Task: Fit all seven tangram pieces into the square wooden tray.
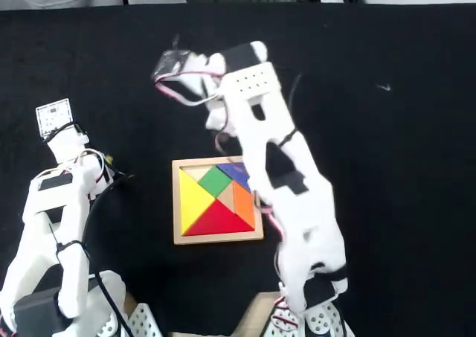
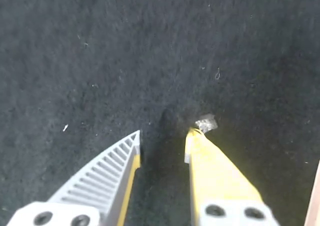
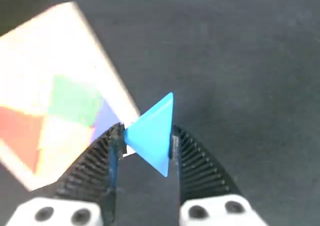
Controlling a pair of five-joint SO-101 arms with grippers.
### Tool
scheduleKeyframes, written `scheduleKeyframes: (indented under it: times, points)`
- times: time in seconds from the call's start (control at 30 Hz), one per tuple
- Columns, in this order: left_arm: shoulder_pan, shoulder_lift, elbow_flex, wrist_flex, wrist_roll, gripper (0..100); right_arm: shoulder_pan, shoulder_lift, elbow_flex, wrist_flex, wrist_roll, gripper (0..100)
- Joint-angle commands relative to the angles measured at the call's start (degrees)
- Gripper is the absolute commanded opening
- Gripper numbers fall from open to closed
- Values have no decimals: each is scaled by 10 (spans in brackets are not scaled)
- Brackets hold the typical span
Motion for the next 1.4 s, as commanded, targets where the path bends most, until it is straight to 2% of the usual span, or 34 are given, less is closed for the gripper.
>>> scheduleKeyframes:
  times: [0.0, 0.13, 0.3, 0.43, 0.6, 0.97, 1.2, 1.37]
  points:
    - [-1, -11, -4, -9, 2, 159, -57, -155, 200, -18, 45, 18]
    - [-2, -11, -4, -9, 2, 159, -104, -204, 343, -129, 48, 18]
    - [-2, -11, -4, -9, 2, 159, -142, -214, 408, -204, 47, 19]
    - [-2, -11, -4, -9, 2, 159, -146, -213, 410, -221, 48, 25]
    - [0, -11, -4, -9, 2, 159, -142, -188, 406, -246, 51, 104]
    - [0, -11, -4, -9, 2, 159, -142, -156, 405, -258, 64, 87]
    - [0, -11, -4, -9, 2, 159, -142, -153, 408, -256, 64, 276]
    - [0, -11, -4, -9, 2, 159, -142, -156, 406, -256, 66, 240]
